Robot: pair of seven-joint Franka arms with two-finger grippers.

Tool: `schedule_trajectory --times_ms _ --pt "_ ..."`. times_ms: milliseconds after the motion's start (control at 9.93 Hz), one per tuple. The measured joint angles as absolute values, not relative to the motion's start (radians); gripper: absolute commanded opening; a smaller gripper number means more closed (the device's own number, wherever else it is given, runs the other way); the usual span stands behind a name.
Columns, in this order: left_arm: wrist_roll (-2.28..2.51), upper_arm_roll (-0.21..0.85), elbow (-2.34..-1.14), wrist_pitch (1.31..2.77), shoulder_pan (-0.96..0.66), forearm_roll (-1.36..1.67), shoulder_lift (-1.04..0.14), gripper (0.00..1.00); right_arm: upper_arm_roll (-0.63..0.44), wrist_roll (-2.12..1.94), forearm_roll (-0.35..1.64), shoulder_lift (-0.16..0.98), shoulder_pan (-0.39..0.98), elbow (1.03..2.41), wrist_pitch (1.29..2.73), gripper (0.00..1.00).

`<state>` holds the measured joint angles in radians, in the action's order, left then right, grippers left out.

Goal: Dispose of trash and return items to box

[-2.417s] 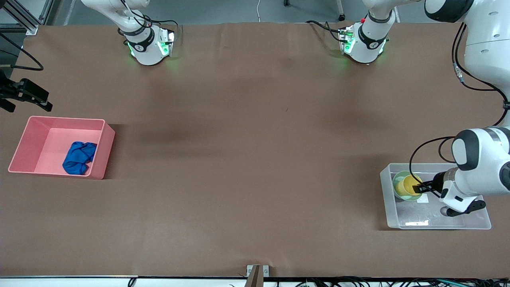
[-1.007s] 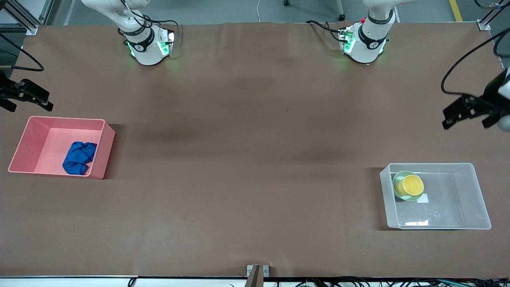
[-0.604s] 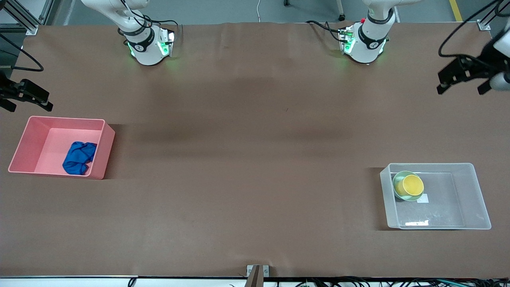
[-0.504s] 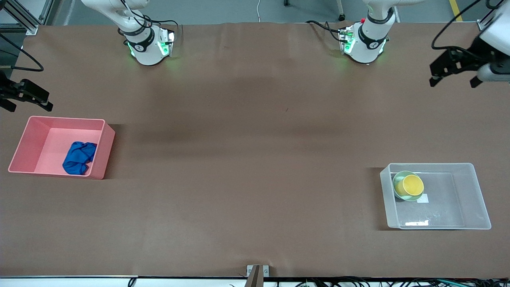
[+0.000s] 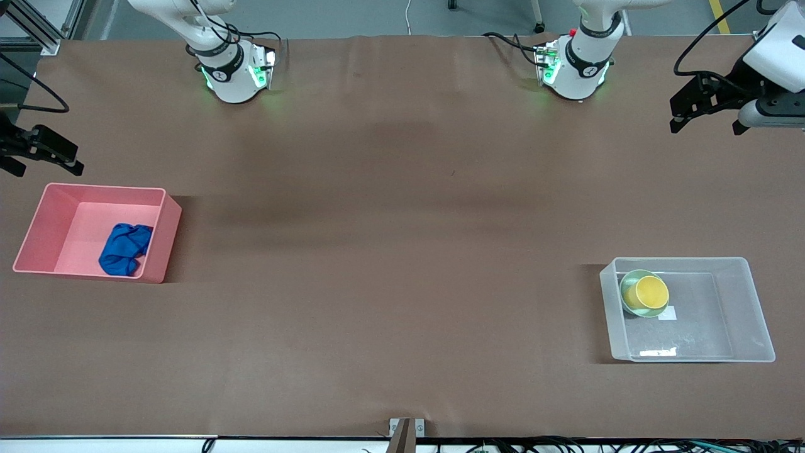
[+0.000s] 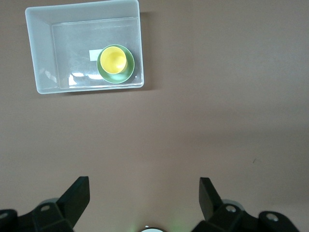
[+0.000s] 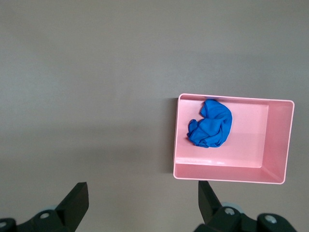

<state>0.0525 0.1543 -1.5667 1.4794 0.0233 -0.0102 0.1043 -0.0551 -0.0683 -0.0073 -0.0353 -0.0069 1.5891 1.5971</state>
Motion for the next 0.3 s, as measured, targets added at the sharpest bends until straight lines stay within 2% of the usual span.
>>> schedule_trajectory --times_ms 302 --pt "0.048 0.147 -1.566 1.482 0.037 -0.010 0.095 1.00 -0.055 -0.068 -0.007 -0.035 -0.007 1.589 1.597 1.00"
